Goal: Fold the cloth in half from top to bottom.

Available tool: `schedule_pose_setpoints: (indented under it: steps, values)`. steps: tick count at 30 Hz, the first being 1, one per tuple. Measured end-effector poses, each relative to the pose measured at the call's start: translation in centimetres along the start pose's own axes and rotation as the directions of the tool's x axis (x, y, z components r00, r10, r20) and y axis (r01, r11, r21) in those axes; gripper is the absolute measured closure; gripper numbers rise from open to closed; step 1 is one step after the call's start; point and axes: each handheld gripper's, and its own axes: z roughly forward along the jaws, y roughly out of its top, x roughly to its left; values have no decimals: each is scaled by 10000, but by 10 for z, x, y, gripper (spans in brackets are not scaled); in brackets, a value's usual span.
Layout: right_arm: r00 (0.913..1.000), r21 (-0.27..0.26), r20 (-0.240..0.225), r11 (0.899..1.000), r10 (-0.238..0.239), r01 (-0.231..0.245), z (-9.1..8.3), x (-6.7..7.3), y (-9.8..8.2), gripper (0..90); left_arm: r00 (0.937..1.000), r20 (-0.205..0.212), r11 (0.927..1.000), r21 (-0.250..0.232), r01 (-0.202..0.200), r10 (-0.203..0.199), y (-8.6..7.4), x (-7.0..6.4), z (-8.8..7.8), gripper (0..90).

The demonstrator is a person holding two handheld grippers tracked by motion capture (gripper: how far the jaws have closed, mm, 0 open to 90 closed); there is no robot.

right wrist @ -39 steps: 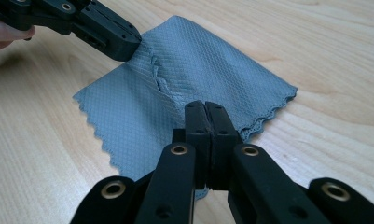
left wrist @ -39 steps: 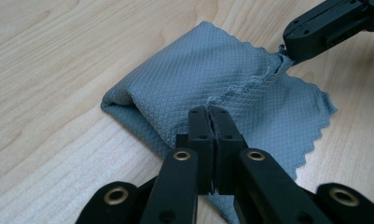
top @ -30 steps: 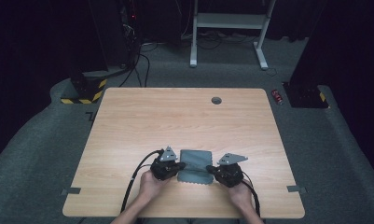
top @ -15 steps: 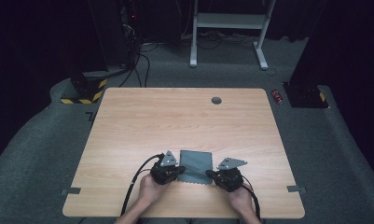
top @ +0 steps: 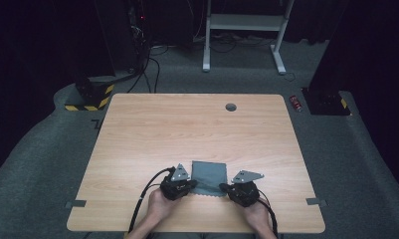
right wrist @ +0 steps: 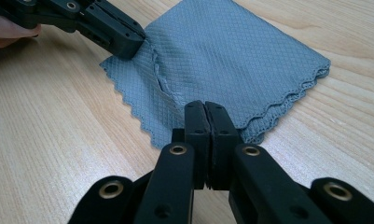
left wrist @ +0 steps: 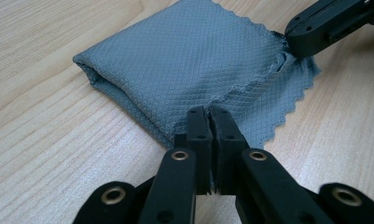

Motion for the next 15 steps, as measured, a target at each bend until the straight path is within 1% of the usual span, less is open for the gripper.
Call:
schedule_pose_setpoints:
  steps: [3,7,10,13,15]
  values:
    - [10000,23,-2,10000,23,-23,0,0,-1,885,10000,1,10000,-3,-37,37,-1,-1,-1,872]
    - [10000,53,-26,10000,11,-11,0,1,-2,883,10000,35,10000,-2,22,-22,-3,-1,-1,862]
    - [9999,102,-47,9999,109,-109,1,0,-4,874,9999,71,9999,-42,104,-104,-3,-1,-2,835]
    - [9996,47,-90,9997,252,-252,-1,-2,-4,837,9999,88,9998,-101,148,-147,-4,0,-4,807]
    - [9993,-8,-109,9994,351,-351,-3,-3,-4,821,9995,174,9995,-159,271,-268,-4,1,-6,780]
